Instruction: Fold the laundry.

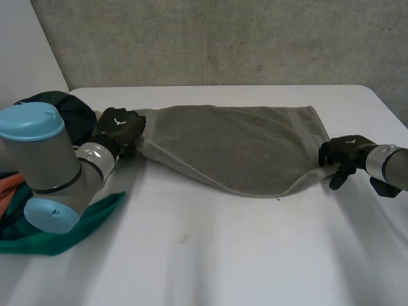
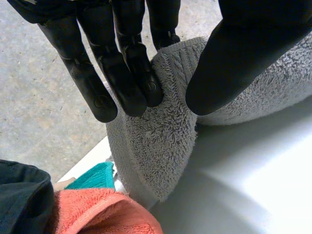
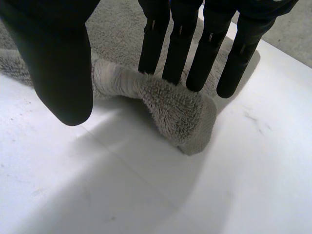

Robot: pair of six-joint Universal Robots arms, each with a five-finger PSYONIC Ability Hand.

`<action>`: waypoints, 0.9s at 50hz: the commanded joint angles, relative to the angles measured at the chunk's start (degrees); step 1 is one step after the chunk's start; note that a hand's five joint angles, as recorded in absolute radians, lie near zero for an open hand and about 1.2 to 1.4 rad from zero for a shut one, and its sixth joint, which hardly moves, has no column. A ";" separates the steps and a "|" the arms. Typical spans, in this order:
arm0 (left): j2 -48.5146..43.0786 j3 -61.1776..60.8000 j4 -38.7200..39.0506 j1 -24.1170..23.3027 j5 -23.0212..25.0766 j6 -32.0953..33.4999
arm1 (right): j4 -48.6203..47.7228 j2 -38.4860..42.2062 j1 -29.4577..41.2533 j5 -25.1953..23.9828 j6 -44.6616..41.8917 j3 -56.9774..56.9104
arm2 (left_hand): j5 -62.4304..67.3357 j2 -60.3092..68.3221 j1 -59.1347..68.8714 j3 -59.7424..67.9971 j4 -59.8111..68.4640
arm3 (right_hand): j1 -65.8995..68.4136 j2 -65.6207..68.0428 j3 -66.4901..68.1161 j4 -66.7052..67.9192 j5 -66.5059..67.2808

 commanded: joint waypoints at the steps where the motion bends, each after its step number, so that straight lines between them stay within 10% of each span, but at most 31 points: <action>1: 0.11 -0.75 -2.52 0.08 0.68 0.04 | -0.13 2.07 0.86 0.95 -2.54 -1.58 | 14.11 11.34 13.27 11.60 11.08 | 1.81 1.61 3.00 3.02 4.33; 12: 0.46 -1.46 -4.72 1.57 1.03 -0.05 | -1.80 4.54 1.74 4.20 -9.13 -2.81 | 14.11 11.34 13.27 11.60 11.08 | 5.84 5.63 7.03 7.05 8.36; 16: 1.07 -1.46 -5.77 1.66 1.30 0.22 | -3.03 3.49 2.09 4.56 -9.23 -2.73 | 14.11 11.34 13.27 11.60 11.08 | 42.31 42.10 43.49 43.52 44.82; 19: 2.38 -1.72 -8.75 1.31 1.65 0.48 | -2.94 0.42 2.00 4.47 -8.79 -1.15 | 14.11 11.34 13.27 11.60 11.08 | 42.38 42.17 43.56 43.58 44.89; 27: 9.50 -6.90 -27.38 -1.94 2.18 3.55 | -0.40 -11.62 -2.56 3.06 -13.78 10.53 | 14.11 11.34 13.27 11.60 11.08 | 42.38 42.17 43.56 43.58 44.89; 35: 14.25 -14.99 -46.11 -4.84 0.86 13.04 | 13.92 -19.01 -9.59 6.67 -38.03 22.75 | 14.11 11.34 13.27 11.60 11.08 | 42.38 42.17 43.56 43.58 44.89; 45: 9.09 -5.61 -33.93 -5.81 -0.89 13.57 | 5.61 -16.21 -6.97 4.20 -28.50 18.56 | 14.11 11.34 13.27 11.60 11.08 | 42.38 42.17 43.56 43.58 44.89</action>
